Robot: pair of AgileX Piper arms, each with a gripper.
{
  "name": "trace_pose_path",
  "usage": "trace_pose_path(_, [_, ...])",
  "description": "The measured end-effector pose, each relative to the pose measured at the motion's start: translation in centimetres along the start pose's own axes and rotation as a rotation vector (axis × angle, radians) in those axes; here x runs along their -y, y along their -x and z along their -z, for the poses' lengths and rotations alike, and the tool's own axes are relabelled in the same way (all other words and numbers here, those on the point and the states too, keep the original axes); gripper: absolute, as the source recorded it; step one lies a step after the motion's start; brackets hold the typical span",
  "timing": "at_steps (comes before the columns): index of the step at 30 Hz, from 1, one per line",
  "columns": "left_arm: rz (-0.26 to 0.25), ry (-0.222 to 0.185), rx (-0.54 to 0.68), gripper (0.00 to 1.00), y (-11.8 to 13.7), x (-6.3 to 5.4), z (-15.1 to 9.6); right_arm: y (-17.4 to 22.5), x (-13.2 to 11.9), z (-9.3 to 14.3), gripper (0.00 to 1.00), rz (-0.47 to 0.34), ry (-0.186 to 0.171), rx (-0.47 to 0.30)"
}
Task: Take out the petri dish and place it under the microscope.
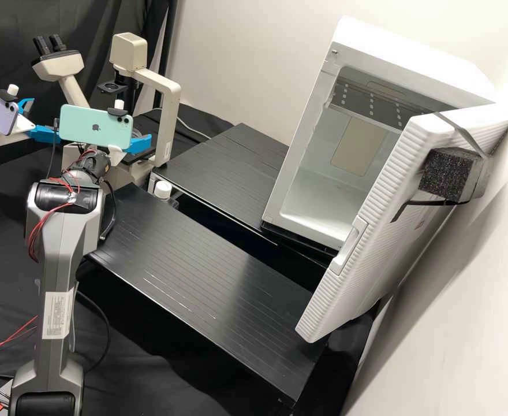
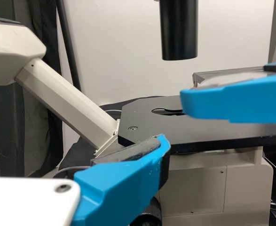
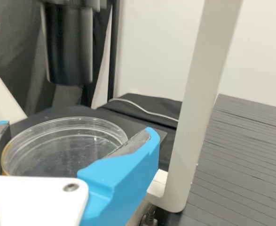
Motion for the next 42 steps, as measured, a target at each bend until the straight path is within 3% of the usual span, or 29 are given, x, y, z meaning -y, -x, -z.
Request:
trace_pose_path(6, [0.0, 0.0, 0.0, 1.0, 0.0, 0.0, 0.0, -1.9, 1.2, -0.6, 0.0, 0.006, 0.001, 0.048])
trace_pose_path(19, [0.0, 0.0, 0.0, 1.0, 0.0, 0.0, 0.0, -4.9, 1.1, 0.0, 0.0, -0.027, -0.01, 0.098])
trace_pose_path(26, [0.0, 0.0, 0.0, 1.0, 0.0, 0.0, 0.0, -6.7, 2.0, -0.3, 0.0, -0.01, 0.036, 0.135])
trace_pose_path(31, [0.0, 0.0, 0.0, 1.0, 0.0, 0.0, 0.0, -7.5, 2.5, -0.2, 0.0, -0.009, 0.043, 0.154])
trace_pose_path(35, [0.0, 0.0, 0.0, 1.0, 0.0, 0.0, 0.0, -7.7, 2.8, -0.1, 0.0, -0.003, 0.037, 0.151])
trace_pose_path(42, [0.0, 0.0, 0.0, 1.0, 0.0, 0.0, 0.0, -8.0, 2.8, 0.2, 0.0, 0.019, -0.009, 0.155])
